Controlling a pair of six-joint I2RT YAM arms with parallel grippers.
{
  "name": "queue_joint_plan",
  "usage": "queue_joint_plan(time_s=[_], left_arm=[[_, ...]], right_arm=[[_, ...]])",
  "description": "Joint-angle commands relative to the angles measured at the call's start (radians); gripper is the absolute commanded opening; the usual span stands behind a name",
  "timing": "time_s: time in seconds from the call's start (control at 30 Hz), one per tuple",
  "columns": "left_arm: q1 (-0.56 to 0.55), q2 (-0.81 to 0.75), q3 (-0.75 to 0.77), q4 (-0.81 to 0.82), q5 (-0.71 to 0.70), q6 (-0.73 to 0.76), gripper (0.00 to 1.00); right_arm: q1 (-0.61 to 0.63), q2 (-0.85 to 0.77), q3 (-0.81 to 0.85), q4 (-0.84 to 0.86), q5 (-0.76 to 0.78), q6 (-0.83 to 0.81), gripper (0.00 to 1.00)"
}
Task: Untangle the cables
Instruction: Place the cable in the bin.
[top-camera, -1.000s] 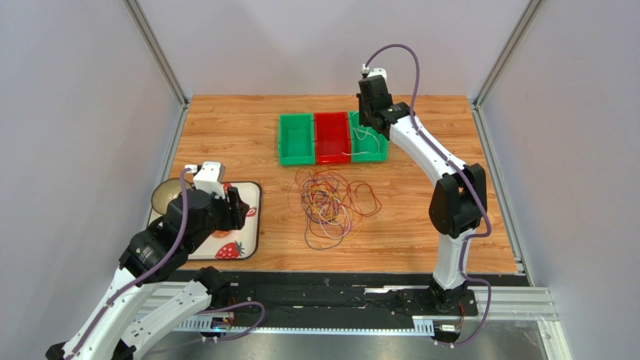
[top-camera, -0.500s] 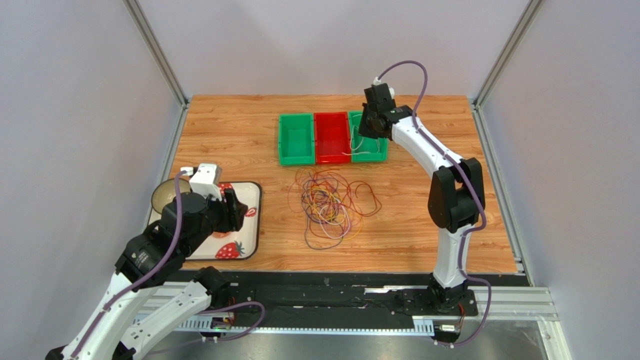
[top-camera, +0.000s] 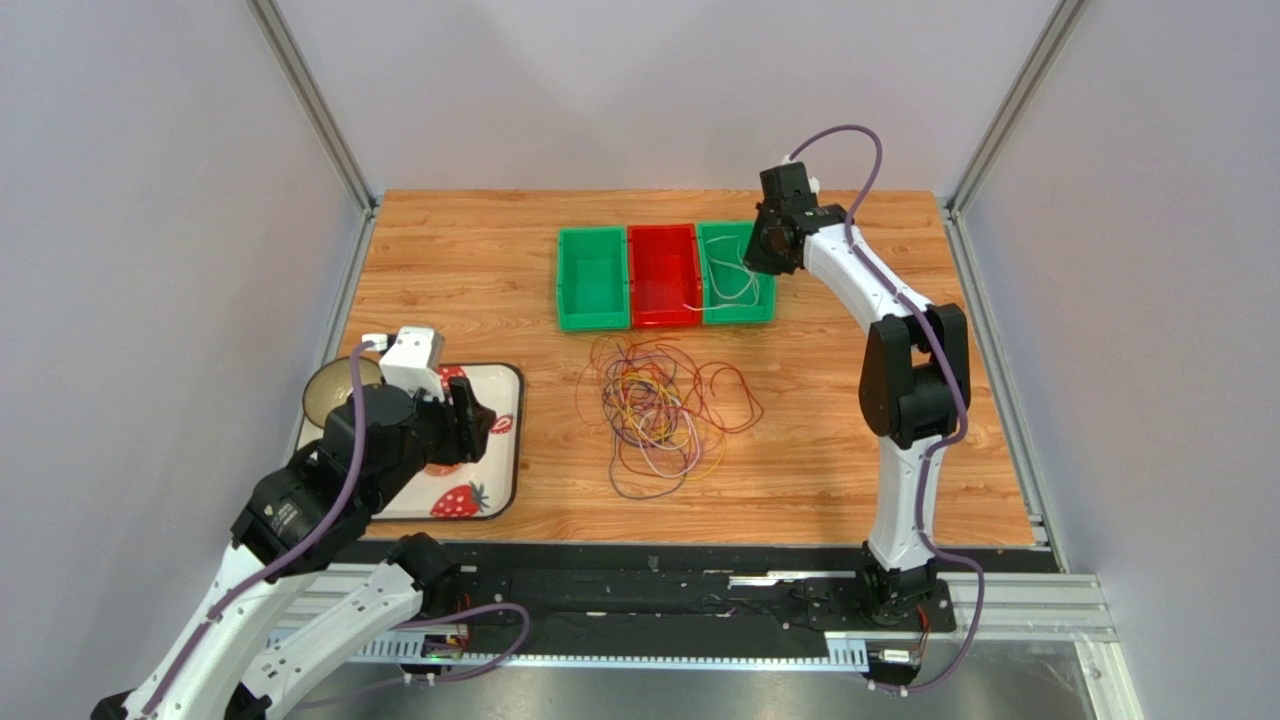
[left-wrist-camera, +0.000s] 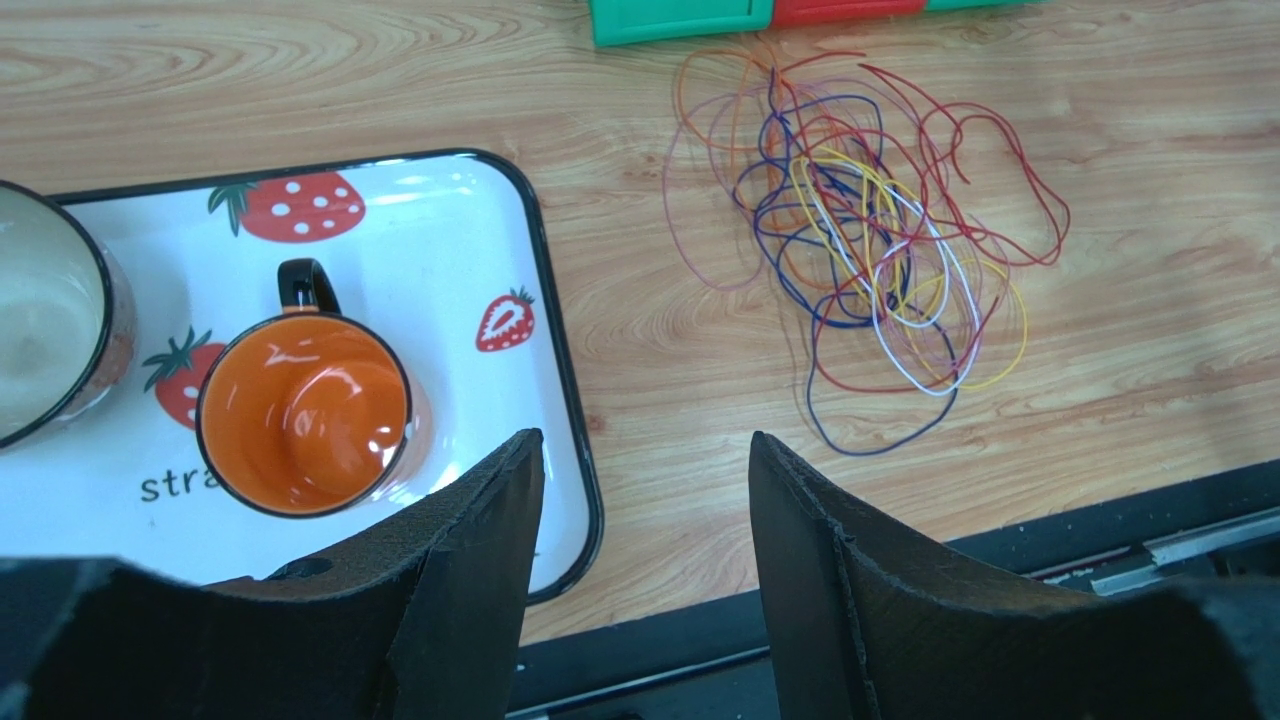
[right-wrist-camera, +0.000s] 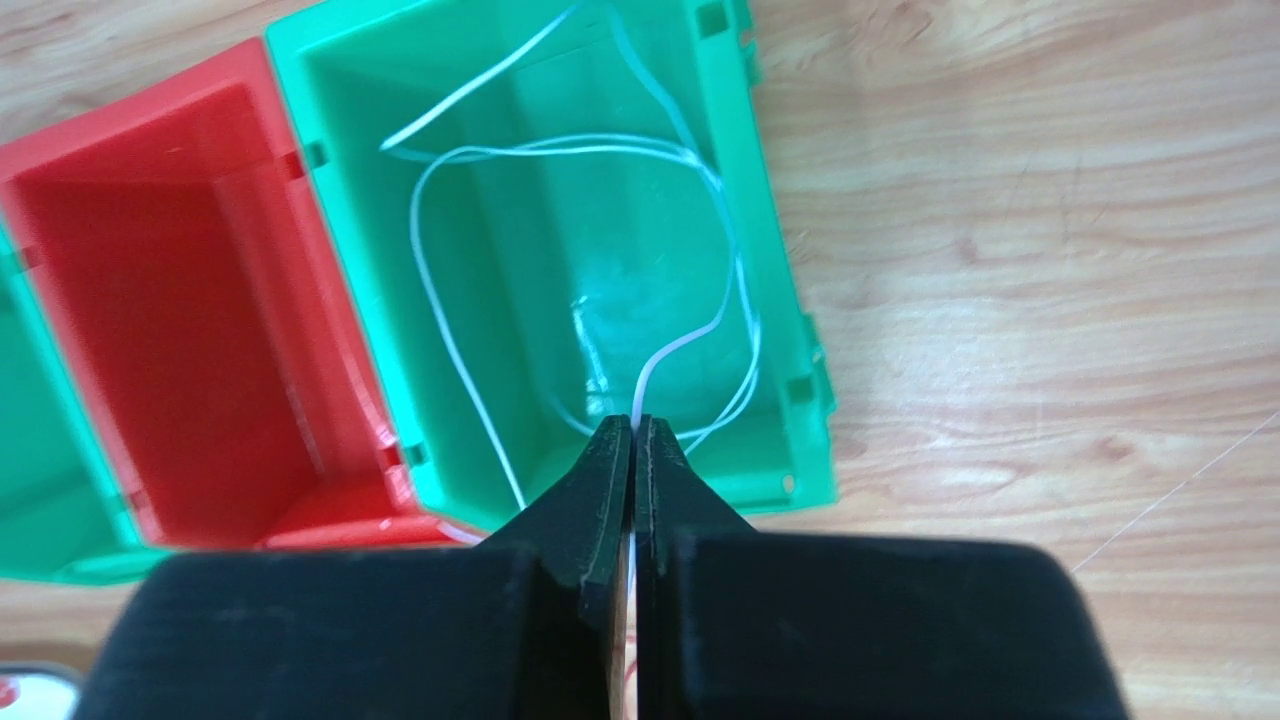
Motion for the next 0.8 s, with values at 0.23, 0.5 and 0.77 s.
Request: queue_joint_plan(time_s=[0.23, 0.5, 0.77], left_arm=[[-0.003, 0.056, 0.003, 0.018, -0.009, 0.009, 0.61], [-0.003, 0.099, 0.004, 0.022, -0.003, 0.010, 0.61], [-0.003, 0.084, 0.004, 0.022, 0.001, 0.010, 0.61]], right_arm=[[0.012, 0.052, 0.005, 0.159, 0.033, -0.111, 0.00], [0.070, 0.070, -0.020, 0.181, 0.055, -0.162, 0.00], [0.078, 0.078, 0.020, 0.097, 0.095, -0.187, 0.00]])
